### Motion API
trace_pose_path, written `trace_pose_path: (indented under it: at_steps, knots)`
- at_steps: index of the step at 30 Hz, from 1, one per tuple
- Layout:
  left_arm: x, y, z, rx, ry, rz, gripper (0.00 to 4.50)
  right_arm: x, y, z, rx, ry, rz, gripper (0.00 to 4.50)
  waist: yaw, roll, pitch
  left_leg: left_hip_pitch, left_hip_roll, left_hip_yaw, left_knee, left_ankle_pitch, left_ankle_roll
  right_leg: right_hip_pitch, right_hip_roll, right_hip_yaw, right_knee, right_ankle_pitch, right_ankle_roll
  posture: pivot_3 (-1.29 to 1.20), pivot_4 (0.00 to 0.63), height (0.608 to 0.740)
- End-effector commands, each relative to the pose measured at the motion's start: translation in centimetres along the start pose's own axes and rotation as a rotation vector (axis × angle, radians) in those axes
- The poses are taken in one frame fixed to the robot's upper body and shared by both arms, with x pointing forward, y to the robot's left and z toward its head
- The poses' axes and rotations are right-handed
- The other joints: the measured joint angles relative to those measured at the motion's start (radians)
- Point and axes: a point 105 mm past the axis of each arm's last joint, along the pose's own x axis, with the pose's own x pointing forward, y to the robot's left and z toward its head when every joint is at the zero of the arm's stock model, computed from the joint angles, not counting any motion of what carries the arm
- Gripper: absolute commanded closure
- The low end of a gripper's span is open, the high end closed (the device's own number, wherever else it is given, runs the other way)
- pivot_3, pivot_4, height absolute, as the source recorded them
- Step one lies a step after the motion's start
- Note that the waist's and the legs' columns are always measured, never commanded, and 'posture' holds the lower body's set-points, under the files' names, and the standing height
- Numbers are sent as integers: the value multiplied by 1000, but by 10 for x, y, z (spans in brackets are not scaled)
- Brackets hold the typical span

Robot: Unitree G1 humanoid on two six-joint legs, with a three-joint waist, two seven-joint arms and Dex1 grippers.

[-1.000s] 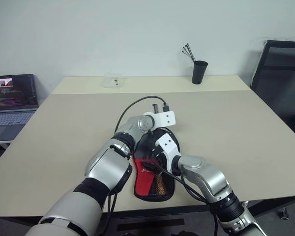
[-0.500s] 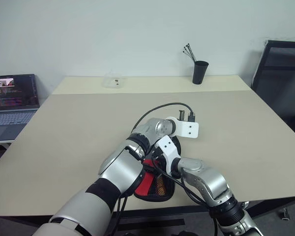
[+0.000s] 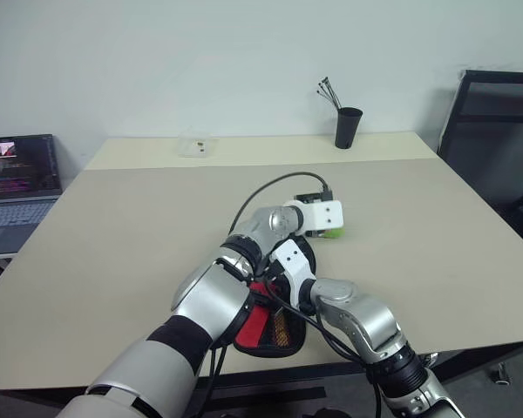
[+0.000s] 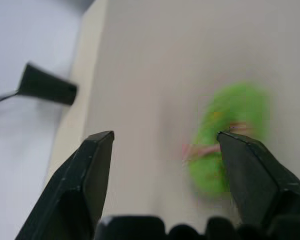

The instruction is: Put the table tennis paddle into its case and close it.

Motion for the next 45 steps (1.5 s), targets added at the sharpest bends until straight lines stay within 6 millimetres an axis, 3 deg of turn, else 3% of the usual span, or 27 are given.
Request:
trace_pose_path:
  at_steps: [1, 6, 9, 15, 22, 27, 32, 37, 45]
  knots:
    - [-13, 49, 1, -81, -18, 168, 822, 2, -3, -19, 31, 77, -4, 0, 0, 0, 0, 0, 0, 0, 0, 0, 0, 0, 0, 0, 0, 0, 0, 0, 150, 740]
    - [-38, 82, -28, -235, -11, 277, 822, -7, -8, 1, 48, 15, -17, 0, 2, 0, 0, 0, 0, 0, 0, 0, 0, 0, 0, 0, 0, 0, 0, 0, 150, 740]
    - [-48, 83, -40, -357, -54, 258, 822, -21, -10, 21, 78, -45, -5, 0, 4, 0, 0, -1, 0, 0, 0, 0, 0, 0, 0, 0, 0, 0, 0, 0, 150, 740]
    - [-59, 30, -61, -430, -134, 2, 822, -60, -11, 55, 73, -129, 33, 0, 5, 0, 0, -1, 0, 0, 0, 0, -1, 0, -1, 0, -1, 0, 0, 0, 150, 740]
    - [-82, -26, -81, -571, -180, -234, 822, -96, -24, 76, 11, -169, 46, 0, 4, 0, 0, -1, 0, 0, 0, 0, 0, 0, -1, 0, 1, 0, -1, 0, 150, 740]
    - [-93, -49, -82, -596, -171, -319, 822, -102, -69, 70, -117, -115, -117, 0, 5, 0, 0, -1, 0, 0, 0, 0, 0, 0, -1, 0, 0, 0, 0, 0, 150, 740]
    - [-93, -58, -81, -605, -151, -338, 822, -89, -111, 60, -238, -62, -225, 0, 4, 0, 0, -1, 0, 0, 1, 0, 0, 0, 0, 0, 0, 0, 0, 0, 150, 740]
    - [-92, -61, -77, -595, -152, -352, 822, -70, -135, 40, -367, 25, -259, 0, 3, 0, 0, -1, 0, 1, 1, 0, 0, 0, 0, 1, 0, 0, 0, 0, 150, 740]
    - [-92, -65, -72, -596, -161, -368, 822, -52, -160, 21, -386, 84, -309, 0, 4, 0, 0, -1, 0, 1, 1, 0, 0, 0, 0, 1, 0, 0, 0, 0, 150, 740]
